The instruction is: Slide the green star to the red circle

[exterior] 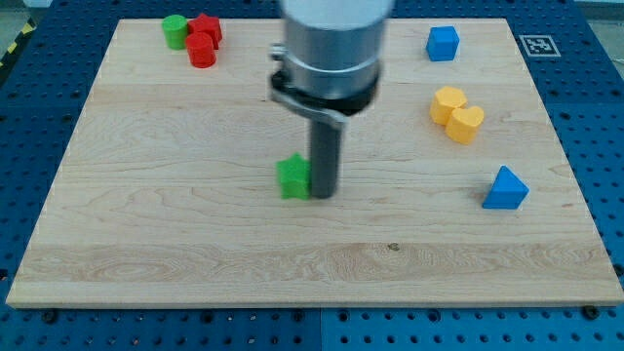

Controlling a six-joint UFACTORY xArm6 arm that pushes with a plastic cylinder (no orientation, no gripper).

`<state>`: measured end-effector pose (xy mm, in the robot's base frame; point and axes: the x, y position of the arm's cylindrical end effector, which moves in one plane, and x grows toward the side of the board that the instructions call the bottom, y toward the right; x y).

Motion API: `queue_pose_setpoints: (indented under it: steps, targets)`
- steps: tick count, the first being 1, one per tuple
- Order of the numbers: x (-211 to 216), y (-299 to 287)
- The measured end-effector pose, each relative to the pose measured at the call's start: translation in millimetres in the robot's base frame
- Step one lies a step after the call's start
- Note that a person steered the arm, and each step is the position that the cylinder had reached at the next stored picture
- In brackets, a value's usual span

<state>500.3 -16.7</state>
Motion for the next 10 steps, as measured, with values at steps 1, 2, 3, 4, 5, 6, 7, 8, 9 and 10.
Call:
queue_pose_setpoints:
  steps: [1, 2, 3, 4, 5, 6, 7, 8, 9, 10]
  targets:
    - [-8, -64]
    - [-28, -108]
    - [-39, -148]
    - [-35, -171]
    - [-41, -179]
    - [-61, -184]
    - [-78, -180]
    - [-82, -169]
    - [-83, -152]
    - [-96, -151]
